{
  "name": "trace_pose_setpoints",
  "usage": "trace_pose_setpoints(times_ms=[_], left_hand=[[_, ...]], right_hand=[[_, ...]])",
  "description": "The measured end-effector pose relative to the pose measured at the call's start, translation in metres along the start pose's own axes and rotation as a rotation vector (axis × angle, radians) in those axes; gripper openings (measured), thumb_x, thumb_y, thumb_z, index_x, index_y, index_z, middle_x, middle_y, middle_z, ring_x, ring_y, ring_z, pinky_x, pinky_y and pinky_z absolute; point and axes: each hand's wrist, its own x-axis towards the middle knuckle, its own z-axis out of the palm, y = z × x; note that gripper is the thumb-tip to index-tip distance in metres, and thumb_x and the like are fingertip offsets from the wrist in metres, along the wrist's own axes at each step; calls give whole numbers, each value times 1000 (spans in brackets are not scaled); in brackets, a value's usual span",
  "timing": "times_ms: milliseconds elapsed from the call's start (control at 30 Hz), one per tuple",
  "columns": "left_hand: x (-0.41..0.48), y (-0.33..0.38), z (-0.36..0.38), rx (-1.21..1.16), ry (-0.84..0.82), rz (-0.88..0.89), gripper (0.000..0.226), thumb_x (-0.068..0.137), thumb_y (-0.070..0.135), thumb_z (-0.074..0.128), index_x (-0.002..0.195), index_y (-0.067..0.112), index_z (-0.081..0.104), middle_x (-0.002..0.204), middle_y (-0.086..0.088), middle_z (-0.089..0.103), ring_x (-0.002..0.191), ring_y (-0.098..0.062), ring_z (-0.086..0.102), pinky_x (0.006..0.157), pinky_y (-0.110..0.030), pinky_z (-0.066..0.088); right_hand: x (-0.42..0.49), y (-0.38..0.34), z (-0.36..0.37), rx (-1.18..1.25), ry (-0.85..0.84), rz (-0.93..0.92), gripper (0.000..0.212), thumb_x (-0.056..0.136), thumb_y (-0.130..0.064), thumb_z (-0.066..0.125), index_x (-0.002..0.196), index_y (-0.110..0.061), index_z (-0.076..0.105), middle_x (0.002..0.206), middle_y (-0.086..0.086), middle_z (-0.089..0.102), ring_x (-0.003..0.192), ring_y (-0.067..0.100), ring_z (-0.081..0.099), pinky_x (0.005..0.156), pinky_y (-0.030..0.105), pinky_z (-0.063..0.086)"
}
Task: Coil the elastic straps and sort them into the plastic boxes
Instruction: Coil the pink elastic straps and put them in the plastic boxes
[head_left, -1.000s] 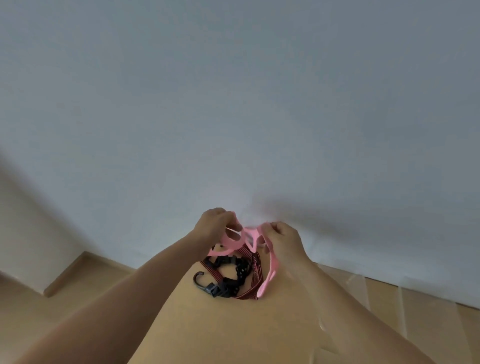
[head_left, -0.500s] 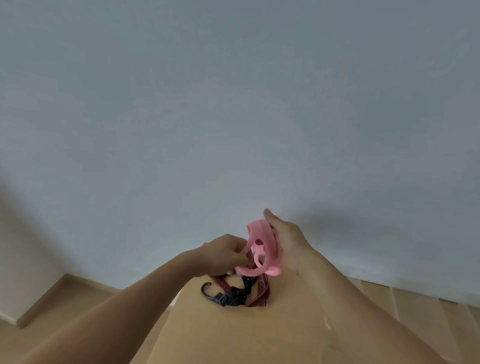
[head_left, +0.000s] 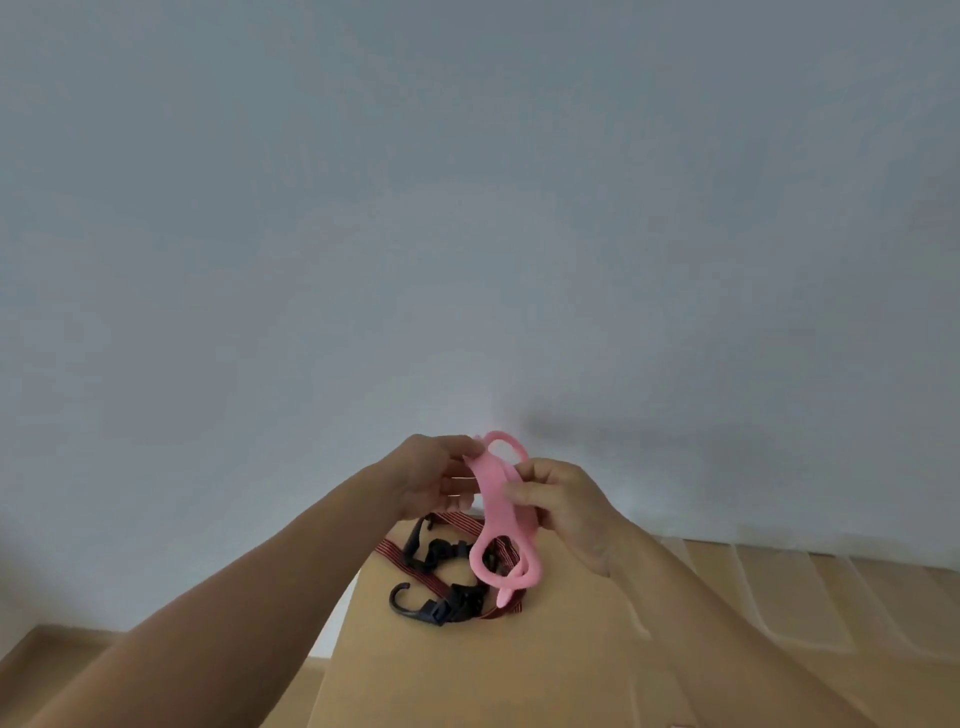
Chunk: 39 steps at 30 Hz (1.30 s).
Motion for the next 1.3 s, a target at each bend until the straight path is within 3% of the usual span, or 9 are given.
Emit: trace_pose_setpoints(times_ms=[167,433,533,633,733,867,1067,1167,1300], left_hand=[[-7,23,-3,133,2,77,14,98,8,51,107,0,57,96,-25,73,81,-39,73,63,-37,57],[-10,46,-4,-21,45,262,21,95,8,48,105,-6,62,79,-13,75,70,-29,73,63,-35,58],[-14,48,-11,151,-53,298,24,92,1,59,115,-2,59,94,-13,73,79,-27,73,69,-35,58],[-14,44,-14,313,-106,396,27,90,-4,64,115,5,60,99,-12,75,87,-26,74,74,-33,60],[-13,44,-12,485,-14,496,17,87,6,71,104,9,68,89,-4,78,86,-21,75,82,-36,60],[-10,44,-6,846,155,641,5,86,23,73,82,21,73,82,3,74,76,-18,67,68,-27,52],[-8,40,-1,879,181,832,13,89,34,72,89,22,69,125,11,52,117,-11,48,92,-29,41],[-11,39,4,568,36,737,17,93,29,68,94,12,68,96,10,73,90,-8,65,78,-25,47],[-12,42,7,474,204,829,16,94,27,67,88,13,68,76,7,74,62,-3,63,56,-16,46]], right_hand=[[-4,3,-9,130,125,-17,18,87,-5,60,90,-12,77,88,10,72,81,22,62,70,34,48],[-5,-2,-8,190,337,-123,24,97,-9,56,114,-23,66,99,6,76,86,22,73,73,31,57],[-8,-5,-13,67,271,-121,39,98,-8,56,122,-38,60,98,7,76,89,27,73,78,37,60],[-10,-6,-16,-51,216,-122,44,94,4,56,127,-25,60,99,4,76,88,24,73,74,31,59],[-10,-11,-20,-122,306,-158,27,92,3,61,116,-8,68,91,0,77,86,18,74,71,21,56],[-7,-23,-22,-470,471,-244,13,87,-16,73,87,-30,72,99,-14,64,97,11,62,75,12,43],[-9,-28,-25,-440,543,-336,6,88,-21,73,90,-27,72,133,-17,44,123,3,42,97,24,36],[-14,-33,-22,-301,532,-373,18,91,-15,69,83,-31,69,94,-23,68,89,-1,61,76,18,44],[-22,-41,-20,-293,596,-397,19,90,-14,69,80,-30,69,76,-10,71,71,13,65,63,26,52]])
